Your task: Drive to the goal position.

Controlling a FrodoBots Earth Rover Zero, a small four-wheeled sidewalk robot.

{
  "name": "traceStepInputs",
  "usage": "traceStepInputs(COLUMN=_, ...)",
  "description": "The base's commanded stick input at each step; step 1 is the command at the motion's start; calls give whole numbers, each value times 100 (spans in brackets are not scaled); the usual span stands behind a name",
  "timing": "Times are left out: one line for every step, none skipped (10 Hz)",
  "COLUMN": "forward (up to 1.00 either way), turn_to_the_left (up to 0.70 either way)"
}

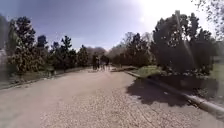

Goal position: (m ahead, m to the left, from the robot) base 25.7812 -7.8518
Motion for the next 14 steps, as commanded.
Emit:
traceStepInputs(forward=70, turn_to_the_left=0)
traceStepInputs(forward=70, turn_to_the_left=0)
traceStepInputs(forward=70, turn_to_the_left=0)
traceStepInputs(forward=70, turn_to_the_left=0)
traceStepInputs(forward=70, turn_to_the_left=0)
traceStepInputs(forward=70, turn_to_the_left=0)
traceStepInputs(forward=70, turn_to_the_left=0)
traceStepInputs(forward=70, turn_to_the_left=0)
traceStepInputs(forward=70, turn_to_the_left=0)
traceStepInputs(forward=70, turn_to_the_left=0)
traceStepInputs(forward=70, turn_to_the_left=0)
traceStepInputs(forward=70, turn_to_the_left=0)
traceStepInputs(forward=70, turn_to_the_left=0)
traceStepInputs(forward=70, turn_to_the_left=0)
